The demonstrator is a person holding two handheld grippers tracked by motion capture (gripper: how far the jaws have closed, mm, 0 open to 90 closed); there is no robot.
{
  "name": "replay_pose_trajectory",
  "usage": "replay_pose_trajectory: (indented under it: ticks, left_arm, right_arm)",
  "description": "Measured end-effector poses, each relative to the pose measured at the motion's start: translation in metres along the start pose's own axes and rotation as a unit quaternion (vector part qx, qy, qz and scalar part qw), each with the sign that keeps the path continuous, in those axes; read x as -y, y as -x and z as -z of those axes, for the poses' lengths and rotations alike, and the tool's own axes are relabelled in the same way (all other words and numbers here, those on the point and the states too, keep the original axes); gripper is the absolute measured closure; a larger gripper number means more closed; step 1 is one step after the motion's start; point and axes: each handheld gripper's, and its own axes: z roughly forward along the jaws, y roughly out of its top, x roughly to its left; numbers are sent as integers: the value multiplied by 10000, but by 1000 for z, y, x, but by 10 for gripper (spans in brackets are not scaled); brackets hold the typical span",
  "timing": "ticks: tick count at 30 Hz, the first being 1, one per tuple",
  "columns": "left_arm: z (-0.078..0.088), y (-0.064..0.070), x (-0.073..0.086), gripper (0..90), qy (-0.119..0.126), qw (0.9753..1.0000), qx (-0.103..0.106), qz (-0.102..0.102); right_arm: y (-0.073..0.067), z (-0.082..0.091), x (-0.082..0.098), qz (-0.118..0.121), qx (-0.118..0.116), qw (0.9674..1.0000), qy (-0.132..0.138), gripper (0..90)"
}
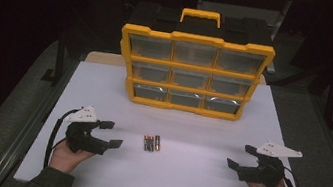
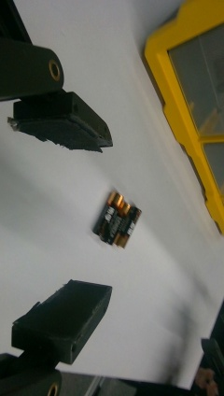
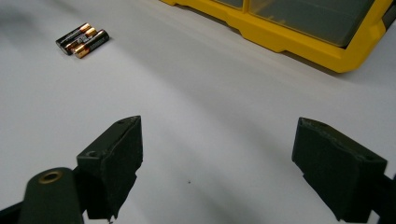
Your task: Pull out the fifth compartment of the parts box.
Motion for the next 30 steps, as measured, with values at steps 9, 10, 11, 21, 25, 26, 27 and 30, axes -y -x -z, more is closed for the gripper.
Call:
replay_pose_trajectory:
  ticks: [9, 10, 11, 21, 25, 26, 27, 30]
  left_arm:
    - [-18, 2, -18, 243, -3, 9986, 492, 198]
    - [-19, 2, -20, 243, -4, 9985, 510, 216]
    - [-22, 1, -23, 251, -29, 9981, 564, 250]
    - [-47, 3, -52, 293, 137, 9941, 910, 574]
    - [-55, 2, -64, 296, 263, 9924, 982, 690]
    - [-56, 2, -67, 300, 284, 9923, 990, 685]
    - [-59, 2, -70, 305, 299, 9922, 990, 701]
    - [-66, 5, -79, 322, 282, 9922, 961, 739]
  right_arm:
    - [1, -4, -3, 75, -38, 10000, -40, 161]
    - [1, -4, -2, 44, -45, 10000, -52, 161]
    - [1, -3, -2, 62, -35, 10000, -36, 162]
    - [0, -2, -2, 52, -83, 10000, 2, 164]
    - [0, -1, -2, 53, -71, 9999, 60, 166]
    - [1, -1, -2, 63, -70, 9999, 66, 166]
    - [2, -2, -2, 63, -75, 9999, 61, 166]
    - [0, -2, -2, 73, -77, 9999, 55, 167]
